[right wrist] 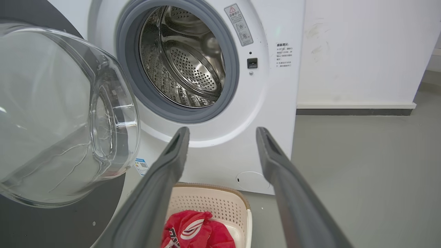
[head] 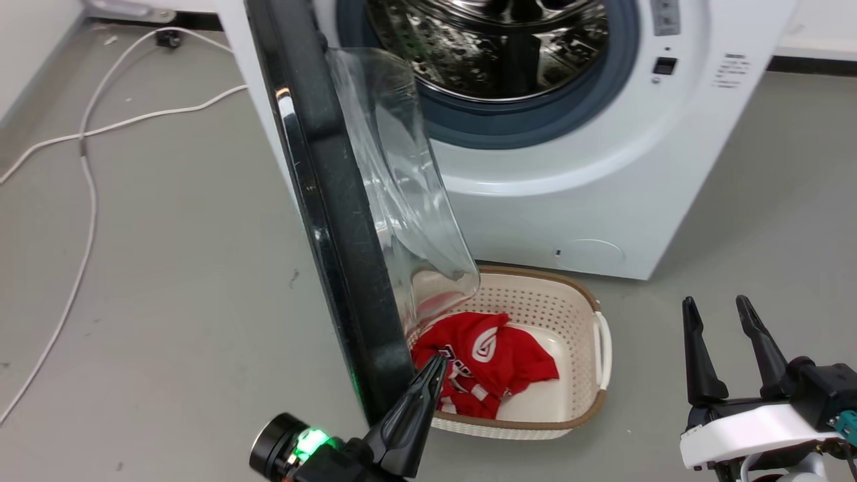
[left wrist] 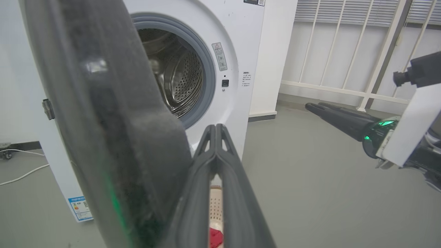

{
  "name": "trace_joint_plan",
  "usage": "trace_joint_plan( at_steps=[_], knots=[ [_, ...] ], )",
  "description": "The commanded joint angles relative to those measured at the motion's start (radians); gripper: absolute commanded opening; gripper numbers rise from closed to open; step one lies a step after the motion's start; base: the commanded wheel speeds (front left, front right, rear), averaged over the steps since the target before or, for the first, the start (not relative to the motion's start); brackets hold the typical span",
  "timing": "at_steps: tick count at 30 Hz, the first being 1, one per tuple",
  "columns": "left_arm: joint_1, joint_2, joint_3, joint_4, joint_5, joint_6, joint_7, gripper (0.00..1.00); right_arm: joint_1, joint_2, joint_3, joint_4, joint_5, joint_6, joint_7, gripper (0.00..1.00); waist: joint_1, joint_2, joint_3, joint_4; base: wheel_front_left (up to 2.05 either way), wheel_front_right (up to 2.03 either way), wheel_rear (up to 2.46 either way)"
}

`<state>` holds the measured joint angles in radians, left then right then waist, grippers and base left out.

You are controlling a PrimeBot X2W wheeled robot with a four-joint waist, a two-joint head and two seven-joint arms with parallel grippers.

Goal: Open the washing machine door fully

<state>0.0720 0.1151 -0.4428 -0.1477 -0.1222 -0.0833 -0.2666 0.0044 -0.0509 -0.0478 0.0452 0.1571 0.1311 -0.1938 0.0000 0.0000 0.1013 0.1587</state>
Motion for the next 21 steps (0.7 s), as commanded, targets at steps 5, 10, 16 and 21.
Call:
trace_joint_plan(
  at_steps=[5,10,16,21],
  knots=[
    [0.053,0.004,0.010,-0.009,0.000,0.021,0.004,0.00,0.017,0.002,-0.003,-0.012,0.001,-0.001,0.008,1.00,0.0000,0.0000,-0.011,0.070,0.00,0.00,0.00],
    [0.082,0.002,0.036,-0.013,-0.013,0.043,0.004,0.00,0.025,0.002,-0.004,-0.018,0.006,-0.001,0.014,1.00,0.0000,0.0000,-0.016,0.129,0.00,0.00,0.00],
    [0.073,0.012,0.076,-0.003,-0.023,0.055,0.004,0.00,0.024,0.002,0.006,-0.017,0.010,-0.001,0.018,1.00,0.0000,0.0000,-0.013,0.182,0.00,0.00,0.00],
    [0.074,0.018,0.144,0.001,-0.035,0.076,0.004,0.00,0.016,0.002,0.010,-0.018,0.010,-0.001,0.022,1.00,0.0000,0.0000,-0.006,0.196,0.00,0.00,0.00]
  ],
)
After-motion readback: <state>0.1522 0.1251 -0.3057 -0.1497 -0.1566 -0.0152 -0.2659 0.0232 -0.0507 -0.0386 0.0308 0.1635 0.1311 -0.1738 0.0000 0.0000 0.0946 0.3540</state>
